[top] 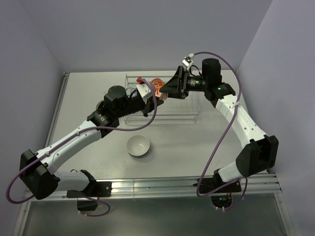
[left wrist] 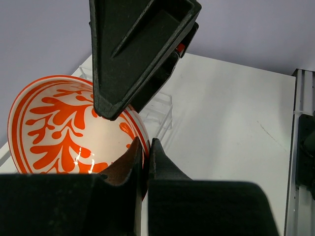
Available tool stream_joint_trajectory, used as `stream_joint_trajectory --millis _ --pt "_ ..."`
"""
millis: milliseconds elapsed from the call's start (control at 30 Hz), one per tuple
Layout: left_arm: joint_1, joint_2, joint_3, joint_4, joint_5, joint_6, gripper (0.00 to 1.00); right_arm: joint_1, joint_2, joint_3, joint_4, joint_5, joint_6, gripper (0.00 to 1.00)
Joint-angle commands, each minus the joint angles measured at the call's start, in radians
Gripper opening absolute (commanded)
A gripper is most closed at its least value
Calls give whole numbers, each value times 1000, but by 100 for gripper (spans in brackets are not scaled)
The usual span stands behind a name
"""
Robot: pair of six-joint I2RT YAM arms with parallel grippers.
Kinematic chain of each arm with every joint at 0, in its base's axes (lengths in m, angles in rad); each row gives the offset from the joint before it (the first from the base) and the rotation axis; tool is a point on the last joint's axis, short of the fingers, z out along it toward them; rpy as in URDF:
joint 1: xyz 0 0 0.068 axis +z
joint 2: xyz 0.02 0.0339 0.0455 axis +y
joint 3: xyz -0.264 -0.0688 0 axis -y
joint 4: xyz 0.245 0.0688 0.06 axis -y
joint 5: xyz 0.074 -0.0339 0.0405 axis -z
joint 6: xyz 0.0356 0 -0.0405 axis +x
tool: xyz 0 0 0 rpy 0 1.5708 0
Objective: Load the bowls into the dish rack
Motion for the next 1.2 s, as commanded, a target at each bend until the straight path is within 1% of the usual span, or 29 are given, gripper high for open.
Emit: stream_joint_trajectory --millis 0,33,100,133,200,233,267,300,333,400,433,467,500,533,600,633,700,767,800,833,867,900,933,967,1033,1067,1133,1167 --pt "2 -26 13 112 7 14 0 6 -10 -12 83 -45 27 65" --pt "4 -23 15 112 5 14 0 6 -9 -14 93 -49 33 58" --pt "4 -20 12 110 -2 17 0 6 -4 -3 94 -60 33 49" --pt "4 -17 12 109 -5 15 0 6 7 3 88 -64 32 35" --pt "4 -17 10 103 -7 21 0 6 13 17 88 -78 32 22" --pt "5 -20 9 103 -11 21 0 6 16 21 88 -81 32 8" --pt "5 -22 6 95 -11 21 2 6 19 29 88 -81 30 1" --pt "5 -23 6 91 -18 24 6 6 22 32 80 -80 27 0" --pt "7 -23 6 83 -16 24 14 6 27 35 82 -78 26 0" --pt "11 -23 10 58 -10 29 23 4 33 47 79 -74 21 0" --pt "14 -22 13 49 4 32 29 0 40 52 71 -65 21 0" --pt "22 -20 18 41 7 30 33 -2 43 61 70 -63 15 0" --pt "25 -20 19 26 10 29 41 -3 50 66 64 -54 13 0" --pt "28 -20 21 20 10 27 46 -6 53 70 62 -51 10 0" --pt "40 -22 19 8 13 15 53 -12 63 90 50 -42 -3 0" --pt "43 -25 19 0 15 11 59 -16 73 99 31 -35 -14 0" --pt "56 -31 19 -24 22 0 66 -22 88 130 -13 0 -55 0" --pt "66 -49 18 -38 31 -15 71 -34 112 156 -25 35 -85 0" --pt "69 -57 16 -47 33 -26 76 -37 120 165 -32 50 -92 0" --pt "74 -74 18 -67 39 -34 83 -40 137 172 -41 69 -112 0" --pt "83 -79 26 -86 47 -46 88 -42 146 190 -45 84 -123 0" --pt "88 -85 33 -106 57 -51 99 -40 157 202 -68 119 -137 0" --pt "92 -92 42 -159 50 -58 99 -42 180 216 -79 133 -166 0" --pt "100 -95 67 -184 44 -103 99 -40 192 242 -90 149 -180 0" --pt "117 -95 99 -237 47 -141 99 -40 223 262 -119 207 -219 0" --pt "147 -94 127 -274 51 -182 99 -40 232 280 -128 233 -233 0" --pt "181 -86 157 -322 30 -209 99 -39 261 294 -150 297 -267 0" --pt "209 -82 199 -348 24 -224 99 -37 270 308 -156 322 -276 0"
